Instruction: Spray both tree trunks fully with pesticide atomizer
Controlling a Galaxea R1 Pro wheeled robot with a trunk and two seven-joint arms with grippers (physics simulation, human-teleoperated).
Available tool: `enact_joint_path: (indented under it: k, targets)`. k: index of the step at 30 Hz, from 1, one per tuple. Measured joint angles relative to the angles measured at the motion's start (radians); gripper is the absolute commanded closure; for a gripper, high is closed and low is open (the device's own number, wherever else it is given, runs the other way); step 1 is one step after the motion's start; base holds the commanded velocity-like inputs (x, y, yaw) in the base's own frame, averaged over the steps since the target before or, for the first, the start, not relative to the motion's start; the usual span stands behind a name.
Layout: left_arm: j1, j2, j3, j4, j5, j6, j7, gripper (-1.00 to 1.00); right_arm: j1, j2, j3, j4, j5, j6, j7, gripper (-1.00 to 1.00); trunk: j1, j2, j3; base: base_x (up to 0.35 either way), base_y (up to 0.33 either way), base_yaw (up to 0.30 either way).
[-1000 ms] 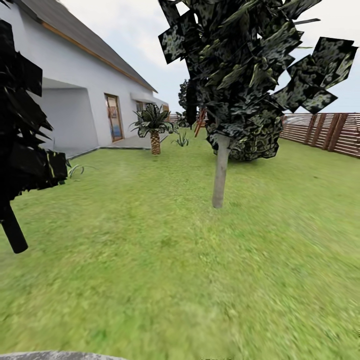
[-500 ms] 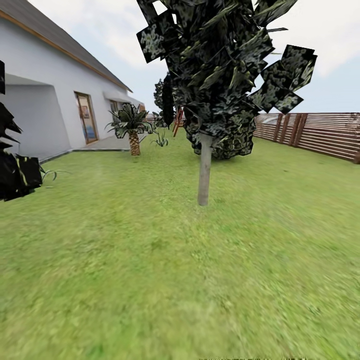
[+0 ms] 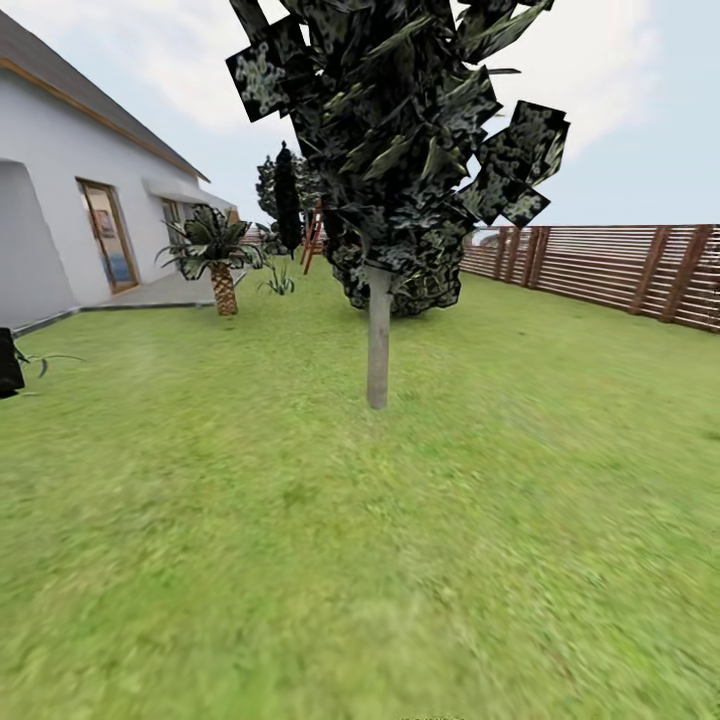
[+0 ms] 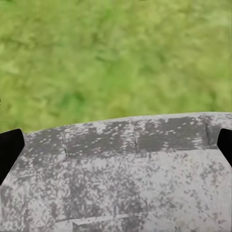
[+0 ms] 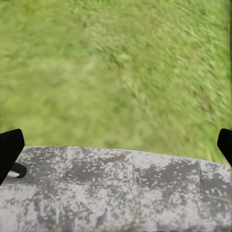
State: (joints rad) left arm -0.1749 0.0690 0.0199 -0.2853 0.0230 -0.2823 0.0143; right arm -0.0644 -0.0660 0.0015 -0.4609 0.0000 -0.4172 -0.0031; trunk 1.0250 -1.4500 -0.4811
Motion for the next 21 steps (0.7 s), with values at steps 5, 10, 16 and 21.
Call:
enact_joint_path:
  k: [5, 10, 16, 21]
  targets:
    - [0.0, 0.0, 0.0, 0.0, 0.0, 0.0, 0.0, -1.0, 0.0, 0.0, 0.0, 0.0, 0.0, 0.0, 0.0, -1.0, 0.0, 0.0, 0.0, 0.0, 0.33, -0.29]
    - [0.0, 0.0, 0.0, 0.0, 0.0, 0.0, 0.0, -1.0, 0.0, 0.0, 0.0, 0.0, 0.0, 0.0, 0.0, -1.0, 0.0, 0.0, 0.0, 0.0, 0.33, -0.29]
    - [0.0, 0.0, 0.0, 0.0, 0.0, 0.0, 0.0, -1.0, 0.0, 0.0, 0.0, 0.0, 0.0, 0.0, 0.0, -1.0, 0.0, 0.0, 0.0, 0.0, 0.31, -0.29]
    - [0.0, 0.0, 0.0, -0.001, 0.0, 0.0, 0.0, -1.0, 0.0, 0.0, 0.0, 0.0, 0.0, 0.0, 0.0, -1.0, 0.0, 0.0, 0.0, 0.0, 0.28, -0.29]
